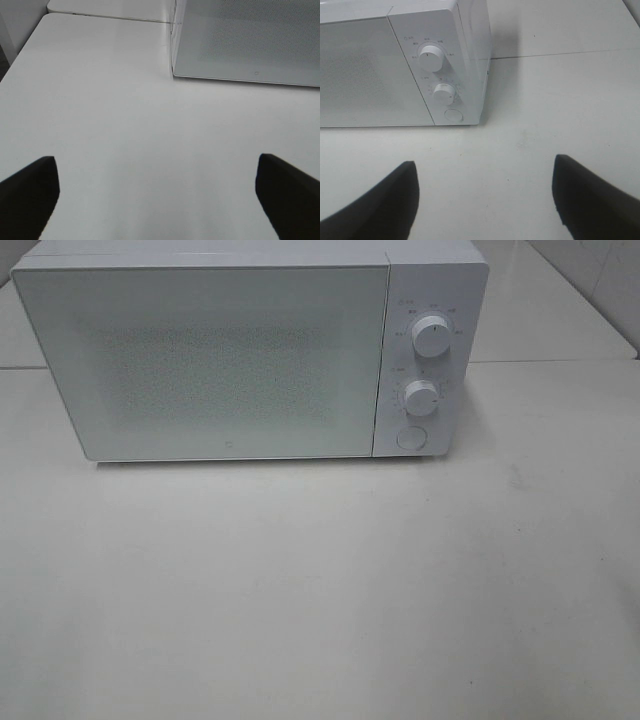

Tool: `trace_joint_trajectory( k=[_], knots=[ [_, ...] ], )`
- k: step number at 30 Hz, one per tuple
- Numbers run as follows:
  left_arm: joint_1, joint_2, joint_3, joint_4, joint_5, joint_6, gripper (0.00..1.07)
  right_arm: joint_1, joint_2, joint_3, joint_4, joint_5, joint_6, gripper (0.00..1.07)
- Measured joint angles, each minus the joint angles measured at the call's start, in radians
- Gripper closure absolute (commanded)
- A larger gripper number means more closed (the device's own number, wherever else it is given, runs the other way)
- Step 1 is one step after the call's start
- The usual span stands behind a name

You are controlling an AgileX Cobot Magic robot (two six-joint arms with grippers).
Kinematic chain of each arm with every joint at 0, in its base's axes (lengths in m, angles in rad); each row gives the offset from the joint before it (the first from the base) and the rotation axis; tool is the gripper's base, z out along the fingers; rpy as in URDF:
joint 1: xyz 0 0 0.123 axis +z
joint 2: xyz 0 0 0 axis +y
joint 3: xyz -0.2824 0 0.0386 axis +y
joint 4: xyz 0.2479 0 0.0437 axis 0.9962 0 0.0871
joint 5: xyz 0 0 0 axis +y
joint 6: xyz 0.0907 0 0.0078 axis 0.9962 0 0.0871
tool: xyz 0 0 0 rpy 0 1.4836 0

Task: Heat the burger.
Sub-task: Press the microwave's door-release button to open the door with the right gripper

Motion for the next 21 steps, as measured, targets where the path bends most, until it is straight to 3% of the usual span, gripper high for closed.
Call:
trace_joint_trajectory(
  k=[10, 18, 21],
  knots=[
    [0.000, 0.000, 0.000, 0.000, 0.000, 0.000, 0.07, 0.000, 0.223, 0.000, 0.006, -0.164, 0.000, 0.34],
    [0.000, 0.000, 0.000, 0.000, 0.000, 0.000, 0.07, 0.000, 0.404, 0.087, 0.007, -0.498, 0.000, 0.34],
    [0.000, 0.000, 0.000, 0.000, 0.000, 0.000, 0.07, 0.000, 0.422, 0.098, 0.007, -0.538, 0.000, 0.34]
  ],
)
